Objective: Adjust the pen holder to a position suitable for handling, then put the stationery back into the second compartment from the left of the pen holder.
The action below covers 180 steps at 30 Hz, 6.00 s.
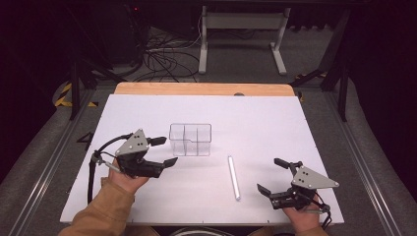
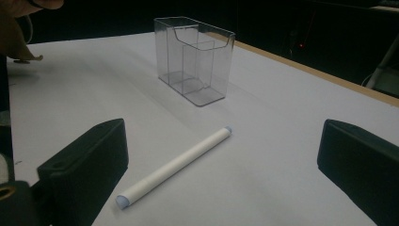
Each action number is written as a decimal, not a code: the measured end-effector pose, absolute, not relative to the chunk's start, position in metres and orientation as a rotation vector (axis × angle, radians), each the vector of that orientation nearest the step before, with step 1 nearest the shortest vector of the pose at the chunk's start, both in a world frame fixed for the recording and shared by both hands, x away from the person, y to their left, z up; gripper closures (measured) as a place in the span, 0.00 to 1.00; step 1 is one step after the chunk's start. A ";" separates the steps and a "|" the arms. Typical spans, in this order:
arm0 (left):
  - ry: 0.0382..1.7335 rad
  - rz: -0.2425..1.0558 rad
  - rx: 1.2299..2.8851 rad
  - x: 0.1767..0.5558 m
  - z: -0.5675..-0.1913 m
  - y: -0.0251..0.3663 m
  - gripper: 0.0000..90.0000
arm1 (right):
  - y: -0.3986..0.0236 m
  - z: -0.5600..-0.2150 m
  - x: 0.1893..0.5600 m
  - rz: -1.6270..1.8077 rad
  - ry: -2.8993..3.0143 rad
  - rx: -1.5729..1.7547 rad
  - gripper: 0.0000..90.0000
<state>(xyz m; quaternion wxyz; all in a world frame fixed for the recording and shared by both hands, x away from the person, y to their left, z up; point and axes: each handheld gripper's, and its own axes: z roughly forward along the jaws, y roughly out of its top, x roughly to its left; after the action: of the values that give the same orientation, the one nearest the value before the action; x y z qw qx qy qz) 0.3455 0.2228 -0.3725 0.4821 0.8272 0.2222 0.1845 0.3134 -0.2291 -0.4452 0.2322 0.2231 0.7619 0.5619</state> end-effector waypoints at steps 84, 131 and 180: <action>-0.060 0.124 2.602 0.397 -0.388 0.156 0.96 | -0.227 -0.449 0.317 1.577 2.155 0.584 0.03; 0.019 0.201 2.466 0.380 -0.361 0.174 0.40 | -0.223 -0.447 0.318 1.570 2.165 0.618 0.01; 0.648 0.506 1.871 0.295 -0.409 0.296 0.01 | -0.188 -0.416 0.322 1.423 2.079 0.675 0.24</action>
<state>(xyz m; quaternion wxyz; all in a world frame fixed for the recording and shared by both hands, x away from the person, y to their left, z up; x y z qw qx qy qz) 0.2946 0.2959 -0.4088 0.5219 0.7809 0.2703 0.2114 0.3221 -0.1881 -0.4156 0.2638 0.2496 0.7689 0.5262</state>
